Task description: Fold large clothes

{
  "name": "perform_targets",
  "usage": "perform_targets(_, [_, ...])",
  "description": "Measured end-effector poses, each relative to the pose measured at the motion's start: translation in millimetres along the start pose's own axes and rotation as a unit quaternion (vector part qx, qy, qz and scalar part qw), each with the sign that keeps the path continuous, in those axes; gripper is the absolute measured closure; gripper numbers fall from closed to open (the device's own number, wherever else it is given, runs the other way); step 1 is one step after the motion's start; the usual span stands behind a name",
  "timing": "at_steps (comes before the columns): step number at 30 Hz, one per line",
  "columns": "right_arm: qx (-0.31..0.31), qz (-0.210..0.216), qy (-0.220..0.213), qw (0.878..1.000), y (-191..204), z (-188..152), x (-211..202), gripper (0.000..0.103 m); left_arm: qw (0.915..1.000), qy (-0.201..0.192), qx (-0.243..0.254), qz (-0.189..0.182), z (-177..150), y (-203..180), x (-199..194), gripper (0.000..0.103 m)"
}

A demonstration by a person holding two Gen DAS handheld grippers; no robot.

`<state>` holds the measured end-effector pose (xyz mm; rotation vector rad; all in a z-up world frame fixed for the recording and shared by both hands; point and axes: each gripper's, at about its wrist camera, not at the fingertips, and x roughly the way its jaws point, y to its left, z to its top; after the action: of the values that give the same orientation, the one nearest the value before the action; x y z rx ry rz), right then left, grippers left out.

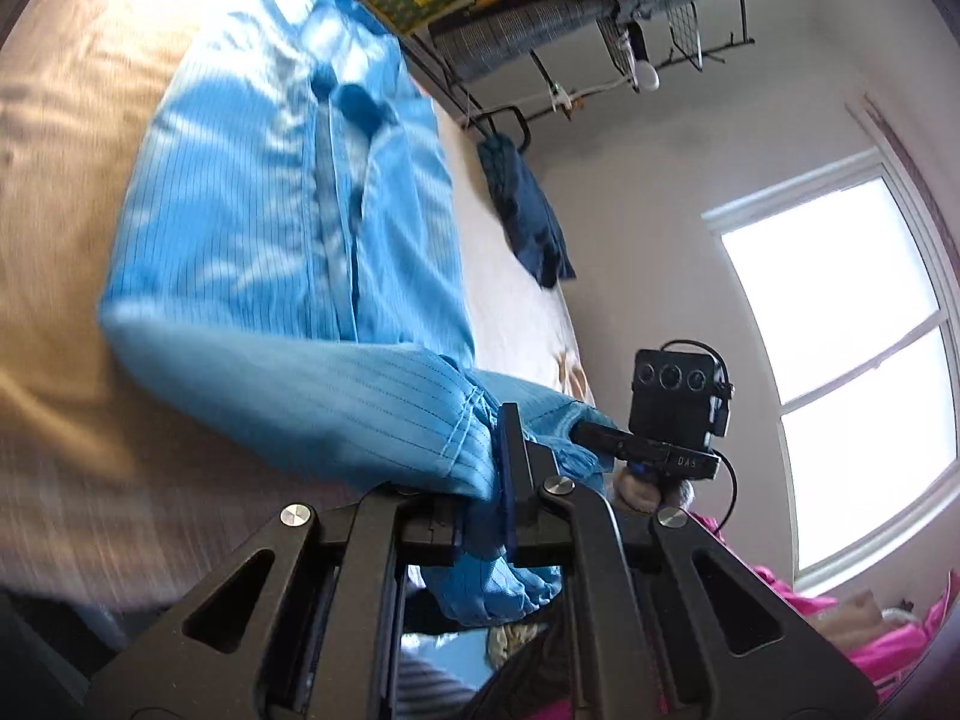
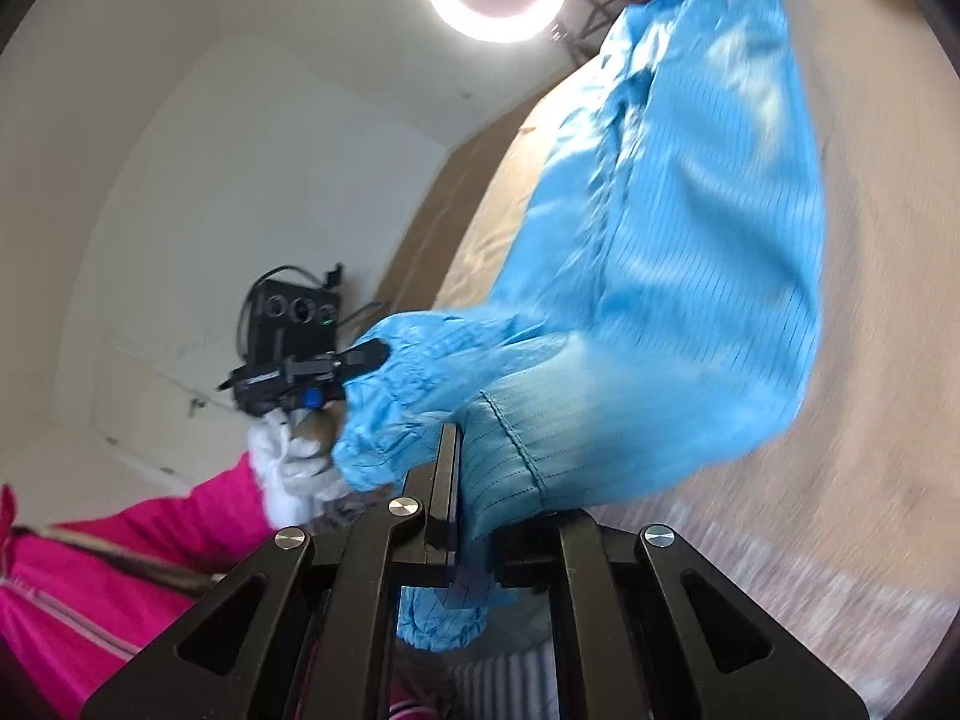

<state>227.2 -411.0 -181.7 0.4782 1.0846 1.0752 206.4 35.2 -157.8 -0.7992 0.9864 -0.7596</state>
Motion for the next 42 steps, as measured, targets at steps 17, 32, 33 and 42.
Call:
perform_targets(17, [0.056,-0.122,-0.023,0.991,-43.5,80.6,35.9,0.097,0.996,-0.015,-0.065,0.061,82.9,64.3,52.2,0.097])
perform_targets(32, [0.098,-0.123,-0.03,0.987,-65.0,91.4,31.5,0.09,0.9907,-0.04,-0.095,0.088,96.6,86.3,47.1,0.069])
perform_targets(33, [0.103,-0.118,-0.033,0.987,-65.0,91.8,28.2,0.081,0.9901,-0.048,-0.099,0.087,97.8,87.0,44.5,0.064])
perform_targets(42, [0.095,-0.123,-0.105,0.982,-57.6,97.8,-9.4,0.043,0.9841,-0.108,-0.083,0.115,106.3,81.1,14.5,0.048])
